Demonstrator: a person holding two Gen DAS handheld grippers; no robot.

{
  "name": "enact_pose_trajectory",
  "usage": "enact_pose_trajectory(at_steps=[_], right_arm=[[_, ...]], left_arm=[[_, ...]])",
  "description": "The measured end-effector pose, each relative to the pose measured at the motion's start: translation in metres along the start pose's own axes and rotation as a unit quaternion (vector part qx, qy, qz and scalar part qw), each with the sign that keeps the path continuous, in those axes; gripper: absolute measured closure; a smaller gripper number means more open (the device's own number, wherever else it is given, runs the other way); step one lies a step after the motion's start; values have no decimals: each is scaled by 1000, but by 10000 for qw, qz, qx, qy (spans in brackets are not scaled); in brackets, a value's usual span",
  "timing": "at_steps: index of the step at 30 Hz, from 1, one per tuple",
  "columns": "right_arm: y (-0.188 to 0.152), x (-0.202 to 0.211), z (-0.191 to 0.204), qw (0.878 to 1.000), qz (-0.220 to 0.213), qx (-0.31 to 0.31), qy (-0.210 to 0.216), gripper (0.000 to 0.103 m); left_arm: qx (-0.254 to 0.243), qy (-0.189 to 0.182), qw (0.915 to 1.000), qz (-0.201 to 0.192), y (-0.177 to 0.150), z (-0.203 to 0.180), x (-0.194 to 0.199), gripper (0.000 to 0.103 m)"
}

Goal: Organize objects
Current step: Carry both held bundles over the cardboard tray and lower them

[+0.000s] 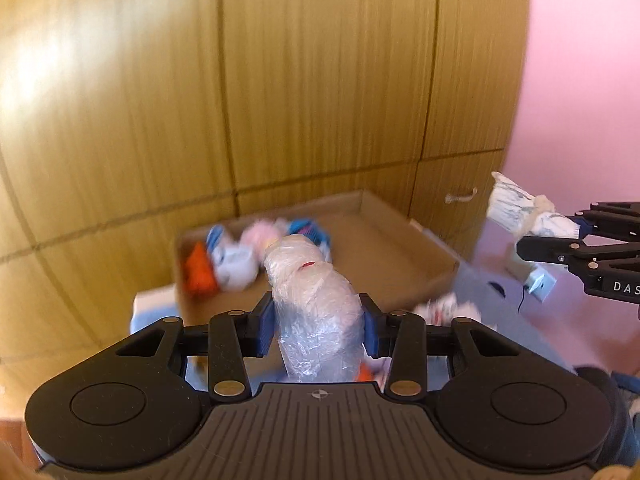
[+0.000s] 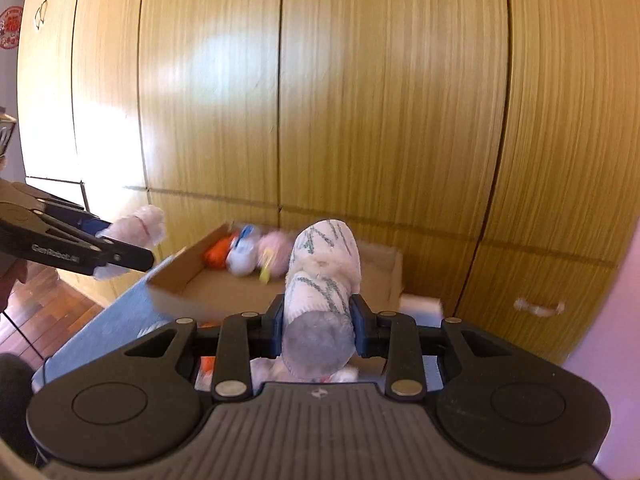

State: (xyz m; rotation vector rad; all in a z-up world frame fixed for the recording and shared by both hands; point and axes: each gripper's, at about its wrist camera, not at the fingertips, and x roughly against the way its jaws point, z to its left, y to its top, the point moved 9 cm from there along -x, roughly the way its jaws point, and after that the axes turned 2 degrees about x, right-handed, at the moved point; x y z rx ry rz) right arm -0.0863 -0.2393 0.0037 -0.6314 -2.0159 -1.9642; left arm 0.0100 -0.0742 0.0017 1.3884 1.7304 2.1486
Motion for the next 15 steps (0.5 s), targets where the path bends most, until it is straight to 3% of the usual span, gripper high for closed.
enact_pose_trajectory(at_steps=[9,15], right_arm=[[36,-59,-39,9999,163,-3,28,74],[34,-117,-55,9987,504,30,47,74]], left_arm=[[-102,-439,9988,208,62,-33,-92,54],[172,-762,9951,607,61,-44,-172,54]])
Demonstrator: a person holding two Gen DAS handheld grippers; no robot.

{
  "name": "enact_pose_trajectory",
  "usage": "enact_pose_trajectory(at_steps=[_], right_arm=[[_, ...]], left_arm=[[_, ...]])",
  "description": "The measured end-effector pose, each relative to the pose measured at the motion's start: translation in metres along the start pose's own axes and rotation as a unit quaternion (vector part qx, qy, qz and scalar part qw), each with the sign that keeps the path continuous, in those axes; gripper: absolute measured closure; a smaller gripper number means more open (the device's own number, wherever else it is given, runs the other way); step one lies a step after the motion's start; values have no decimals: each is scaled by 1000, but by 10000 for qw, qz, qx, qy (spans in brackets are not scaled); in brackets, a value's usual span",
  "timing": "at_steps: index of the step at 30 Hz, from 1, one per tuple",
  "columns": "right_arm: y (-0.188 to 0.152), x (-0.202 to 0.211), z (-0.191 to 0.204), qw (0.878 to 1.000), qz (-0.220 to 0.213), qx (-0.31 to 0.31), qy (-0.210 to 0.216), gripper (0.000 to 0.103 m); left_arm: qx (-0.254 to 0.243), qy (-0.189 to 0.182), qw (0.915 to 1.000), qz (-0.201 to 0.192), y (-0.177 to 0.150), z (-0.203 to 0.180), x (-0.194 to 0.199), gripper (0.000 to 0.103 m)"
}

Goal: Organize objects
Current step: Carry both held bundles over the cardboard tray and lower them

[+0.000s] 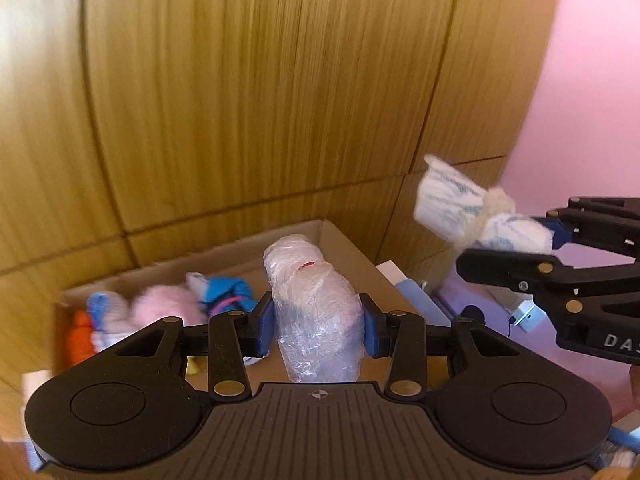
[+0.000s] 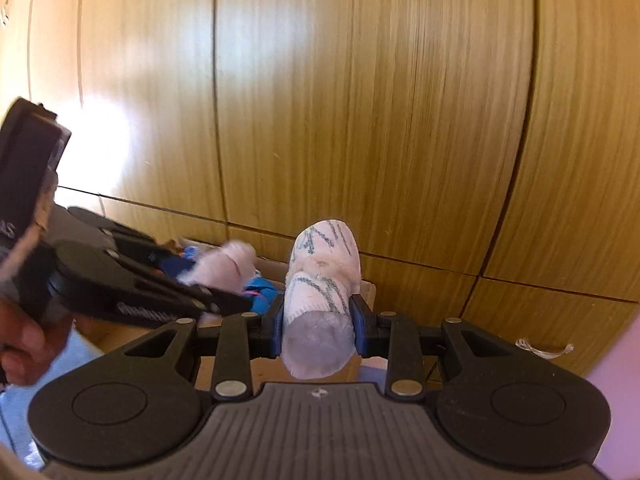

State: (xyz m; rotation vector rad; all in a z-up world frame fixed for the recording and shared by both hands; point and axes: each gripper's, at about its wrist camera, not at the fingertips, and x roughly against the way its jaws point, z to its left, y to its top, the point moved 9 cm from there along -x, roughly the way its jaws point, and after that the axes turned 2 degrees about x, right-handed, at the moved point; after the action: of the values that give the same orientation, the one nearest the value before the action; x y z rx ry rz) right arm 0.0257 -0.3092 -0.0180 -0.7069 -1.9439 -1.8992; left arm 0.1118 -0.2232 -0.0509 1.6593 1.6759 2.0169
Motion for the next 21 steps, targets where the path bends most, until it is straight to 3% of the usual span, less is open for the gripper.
enact_pose_trajectory(at_steps=[3,9,13,21], right_arm=[[-3,-29,-7,9998,170,-61,71,74],[-13,-90,-5,9984,539,-95,155,74],[-20,-122,-5,9963,798,-197,233,74],[-34,-165,-4,9904,1283,-150,496,73]], left_arm=[[57,-86,9998,170,-1,4,-37,54],[-221,164,9987,440,-5,26,-84,54],[-325,333,9974,555,-8,43,-101,54],[-738,258,9952,595,-19,45,-115,51]])
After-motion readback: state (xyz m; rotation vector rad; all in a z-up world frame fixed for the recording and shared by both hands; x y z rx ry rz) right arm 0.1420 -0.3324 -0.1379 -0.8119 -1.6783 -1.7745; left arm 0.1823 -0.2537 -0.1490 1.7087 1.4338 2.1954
